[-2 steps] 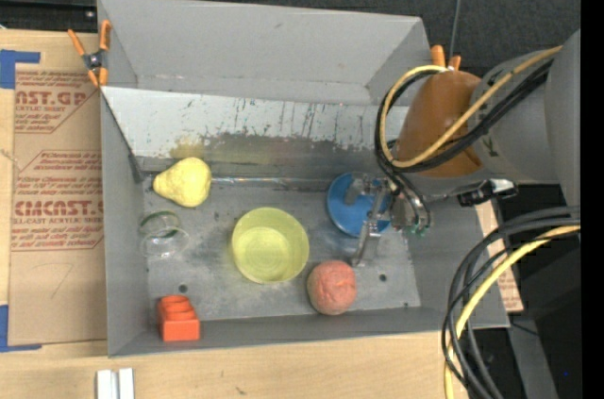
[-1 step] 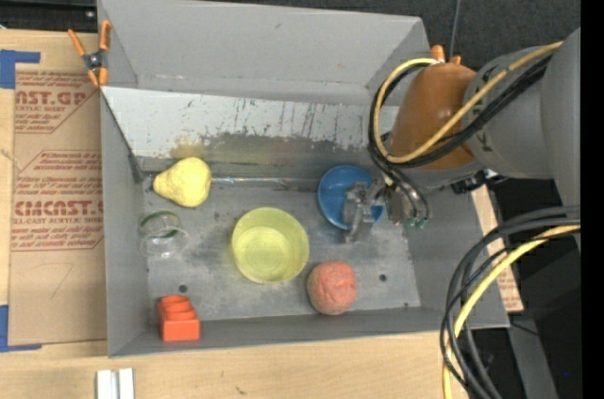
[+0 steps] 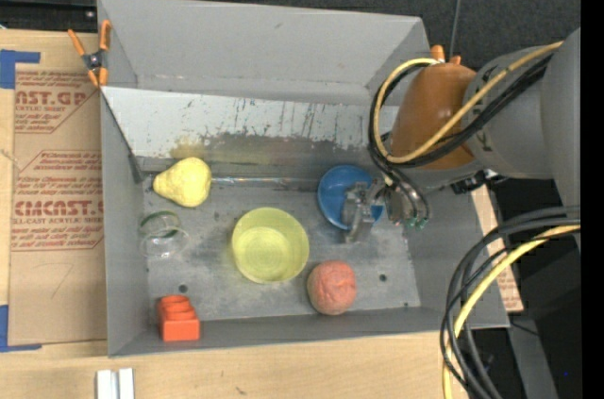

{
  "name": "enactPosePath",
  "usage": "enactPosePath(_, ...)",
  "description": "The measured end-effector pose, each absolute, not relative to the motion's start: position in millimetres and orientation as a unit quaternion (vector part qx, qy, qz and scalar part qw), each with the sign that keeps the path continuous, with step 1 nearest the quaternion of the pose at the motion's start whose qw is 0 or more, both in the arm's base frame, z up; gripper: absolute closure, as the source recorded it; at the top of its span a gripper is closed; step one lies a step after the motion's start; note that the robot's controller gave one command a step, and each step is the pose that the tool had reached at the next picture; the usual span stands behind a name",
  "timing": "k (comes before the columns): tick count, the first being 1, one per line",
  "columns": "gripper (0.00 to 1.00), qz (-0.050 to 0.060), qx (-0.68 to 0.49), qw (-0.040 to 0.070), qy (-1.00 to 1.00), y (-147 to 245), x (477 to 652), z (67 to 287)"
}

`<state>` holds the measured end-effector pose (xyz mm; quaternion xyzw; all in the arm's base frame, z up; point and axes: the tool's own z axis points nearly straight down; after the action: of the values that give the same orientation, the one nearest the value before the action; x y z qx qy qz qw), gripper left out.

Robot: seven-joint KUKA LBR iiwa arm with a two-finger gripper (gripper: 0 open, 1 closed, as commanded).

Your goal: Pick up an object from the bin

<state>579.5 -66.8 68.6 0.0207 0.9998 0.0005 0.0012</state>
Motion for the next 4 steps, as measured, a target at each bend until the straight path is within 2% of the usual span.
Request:
enactPosePath(1,1.0,0.001,0.021,-0.002,1.0,-67,577.7,75)
enactPosePath(3,1.0,0.001,0.021,0.001,1.0,-67,579.3,115)
enactPosePath(4,1.0,0.001,0.021,0.001,1.0,-67,579.2,118)
